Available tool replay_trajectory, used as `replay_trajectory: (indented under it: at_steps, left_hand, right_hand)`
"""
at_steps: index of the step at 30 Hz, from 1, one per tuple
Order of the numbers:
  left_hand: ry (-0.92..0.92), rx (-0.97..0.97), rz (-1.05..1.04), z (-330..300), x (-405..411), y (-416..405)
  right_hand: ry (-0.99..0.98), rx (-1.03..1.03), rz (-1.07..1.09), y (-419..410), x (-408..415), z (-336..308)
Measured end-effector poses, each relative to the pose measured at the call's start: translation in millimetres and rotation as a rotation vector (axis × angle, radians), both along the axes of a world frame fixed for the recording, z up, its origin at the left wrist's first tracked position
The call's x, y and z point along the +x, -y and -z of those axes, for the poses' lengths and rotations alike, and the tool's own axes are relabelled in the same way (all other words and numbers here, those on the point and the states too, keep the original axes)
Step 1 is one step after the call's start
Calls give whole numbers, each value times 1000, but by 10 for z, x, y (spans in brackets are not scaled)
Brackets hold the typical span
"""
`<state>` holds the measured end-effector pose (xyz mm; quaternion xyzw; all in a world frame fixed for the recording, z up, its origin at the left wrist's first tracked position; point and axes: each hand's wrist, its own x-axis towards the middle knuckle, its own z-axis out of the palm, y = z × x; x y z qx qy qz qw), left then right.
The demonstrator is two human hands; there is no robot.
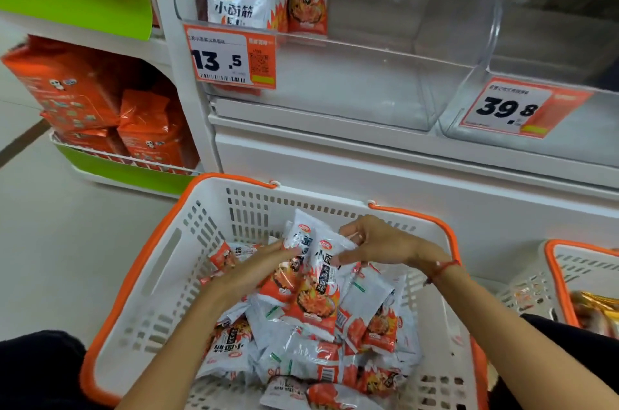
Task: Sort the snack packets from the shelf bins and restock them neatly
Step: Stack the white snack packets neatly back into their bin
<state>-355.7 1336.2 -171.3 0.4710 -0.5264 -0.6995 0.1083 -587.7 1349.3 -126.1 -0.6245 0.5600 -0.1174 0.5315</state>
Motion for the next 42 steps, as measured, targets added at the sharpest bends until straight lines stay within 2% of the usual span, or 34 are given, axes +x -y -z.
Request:
replay_trajectory:
  at_steps: [3,7,11,13,17,22,25,29,31,33,36,39,42]
  left_hand:
    - [-91,84,46,-174,-136,-36]
    - [2,-59,-62,-261,-168,-10]
    - [-54,-226,-170,-487,-235,-104]
    - [-81,-288,-257,-531,-284,-79]
    - [-165,-258,-367,-685,-376,26]
    - [-145,-481,-411,-1078,-409,77]
    - [-145,-583,-444,-1302,-375,169]
    - [-244,-665,-356,-1651,-311,295]
    - [-247,-839,-444,-1759,-204,474]
    - [-146,-1083,-641,-1821,-82,696]
    - [150,-1337,-828,-1888,75,1030]
    - [396,-1399,-789,-1858,106,1332]
    - [514,-1412,-758,-1774,53,1487]
  right_hand:
    - [42,-107,124,68,86,-168]
    - [104,-194,330,141,157,-367]
    - [131,-343,529,102,280,-508]
    - [114,-333,616,36,335,-558]
    - [87,-111,490,-36,382,-622]
    - [233,-249,379,-12,526,-905]
    - [192,-386,309,23,586,-1131]
    - [187,-561,406,165,605,-1477]
    - [268,-526,428,260,560,-1702]
    - [348,-488,453,395,474,-1928]
    - [387,-494,515,682,360,-2262]
    - [359,-493,597,1122,261,-2430]
    - [234,-459,666,1609,189,-2428]
